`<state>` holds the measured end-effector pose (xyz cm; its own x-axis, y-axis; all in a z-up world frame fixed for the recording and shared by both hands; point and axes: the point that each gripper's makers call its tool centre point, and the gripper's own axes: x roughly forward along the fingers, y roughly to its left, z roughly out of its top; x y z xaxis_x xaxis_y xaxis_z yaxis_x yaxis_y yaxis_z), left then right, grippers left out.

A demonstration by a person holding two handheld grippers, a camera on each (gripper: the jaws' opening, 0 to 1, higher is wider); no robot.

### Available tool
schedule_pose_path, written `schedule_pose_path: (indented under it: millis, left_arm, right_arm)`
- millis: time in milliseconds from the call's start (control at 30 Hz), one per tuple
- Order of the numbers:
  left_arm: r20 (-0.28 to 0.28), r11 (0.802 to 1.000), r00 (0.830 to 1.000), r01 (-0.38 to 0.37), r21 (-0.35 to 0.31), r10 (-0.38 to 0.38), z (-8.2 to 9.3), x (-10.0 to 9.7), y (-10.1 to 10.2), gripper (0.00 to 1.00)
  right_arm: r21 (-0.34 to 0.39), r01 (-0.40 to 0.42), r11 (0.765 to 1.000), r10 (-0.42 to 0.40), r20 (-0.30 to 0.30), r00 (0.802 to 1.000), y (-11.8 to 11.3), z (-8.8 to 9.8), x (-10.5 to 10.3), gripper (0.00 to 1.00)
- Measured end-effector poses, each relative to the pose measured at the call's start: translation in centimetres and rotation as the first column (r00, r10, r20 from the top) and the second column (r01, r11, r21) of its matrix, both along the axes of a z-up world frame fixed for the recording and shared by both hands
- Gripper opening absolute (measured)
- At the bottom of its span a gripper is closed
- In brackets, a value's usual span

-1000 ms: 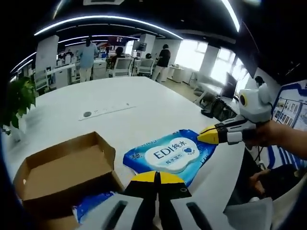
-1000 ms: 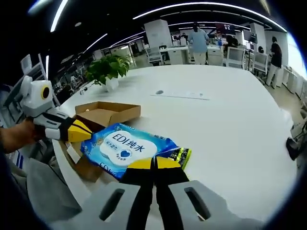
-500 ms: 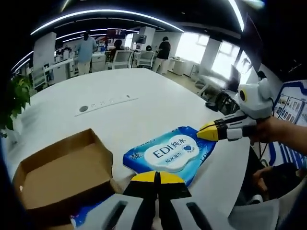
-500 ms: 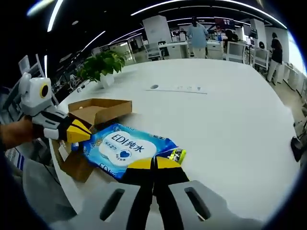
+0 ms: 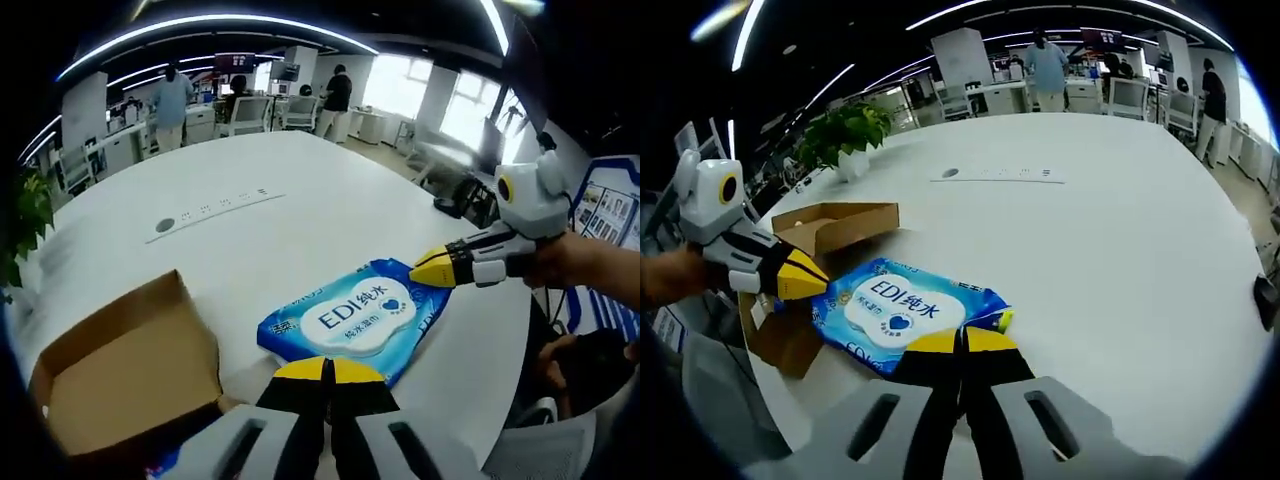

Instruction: Operate the shoe box by opening the lid, removing the specified soft item, and placing it in the target area until the item is outside and the box remains undamaged.

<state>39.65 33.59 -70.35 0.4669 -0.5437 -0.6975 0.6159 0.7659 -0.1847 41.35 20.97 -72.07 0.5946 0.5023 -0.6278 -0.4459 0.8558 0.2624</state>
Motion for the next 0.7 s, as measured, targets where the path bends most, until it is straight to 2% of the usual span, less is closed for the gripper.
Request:
schedule_pose_path:
  millis: [200, 500, 700]
  left_arm:
    - [-0.003, 0.999, 1.000, 0.020, 0.040, -0.020, -1.1, -0.2, -0.1, 0.00]
    - [0.019, 0.998, 0.999, 0.025, 0.057, -0.026, -1.0, 0.1, 0.1, 0.00]
    - [0.016, 0.994, 0.998, 0.058, 0.090, -0.060, -1.6, -0.2, -0.2, 0.00]
  right_arm:
    - [0.000, 0.000, 1.000, 0.000, -0.012, 1.000, -0.1, -1.0, -0.2, 0.00]
    - [0.020, 0.012, 1.000, -0.012, 0.000, 1.000, 0.0, -1.0, 0.3, 0.00]
    - [0.018, 0.025, 1.000, -0.025, -0.012, 1.000, 0.0, -1.6, 0.3, 0.00]
